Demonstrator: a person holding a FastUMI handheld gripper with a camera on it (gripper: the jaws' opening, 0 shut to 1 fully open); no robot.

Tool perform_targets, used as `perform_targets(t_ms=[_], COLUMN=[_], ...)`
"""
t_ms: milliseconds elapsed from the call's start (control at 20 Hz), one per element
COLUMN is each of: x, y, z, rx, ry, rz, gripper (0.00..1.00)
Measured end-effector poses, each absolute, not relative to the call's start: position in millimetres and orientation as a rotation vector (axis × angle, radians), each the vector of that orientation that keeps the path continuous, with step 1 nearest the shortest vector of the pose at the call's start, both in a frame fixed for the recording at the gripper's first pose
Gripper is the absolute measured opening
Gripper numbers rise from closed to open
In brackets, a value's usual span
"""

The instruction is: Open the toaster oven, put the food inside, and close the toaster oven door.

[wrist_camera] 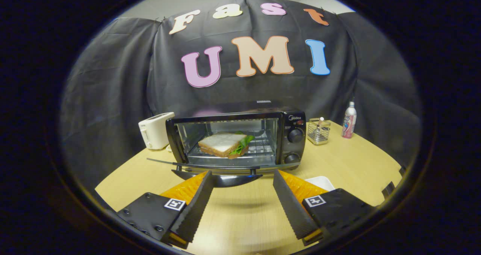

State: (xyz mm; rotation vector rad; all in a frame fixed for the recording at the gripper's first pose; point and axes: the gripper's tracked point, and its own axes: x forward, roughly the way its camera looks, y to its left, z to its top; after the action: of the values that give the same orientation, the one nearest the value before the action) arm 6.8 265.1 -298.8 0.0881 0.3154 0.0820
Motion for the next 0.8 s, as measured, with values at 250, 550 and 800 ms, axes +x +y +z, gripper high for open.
perform_targets(t_ms=[250,550,800], x=[23,44,69], y=[274,275,276], z=[-283,-267,-256], rx=[0.111,0.145,0.169], ry=[0.294,0.263,0.237], rz=[0.109,0.113,0.118], gripper=[0.99,0.99,1.0])
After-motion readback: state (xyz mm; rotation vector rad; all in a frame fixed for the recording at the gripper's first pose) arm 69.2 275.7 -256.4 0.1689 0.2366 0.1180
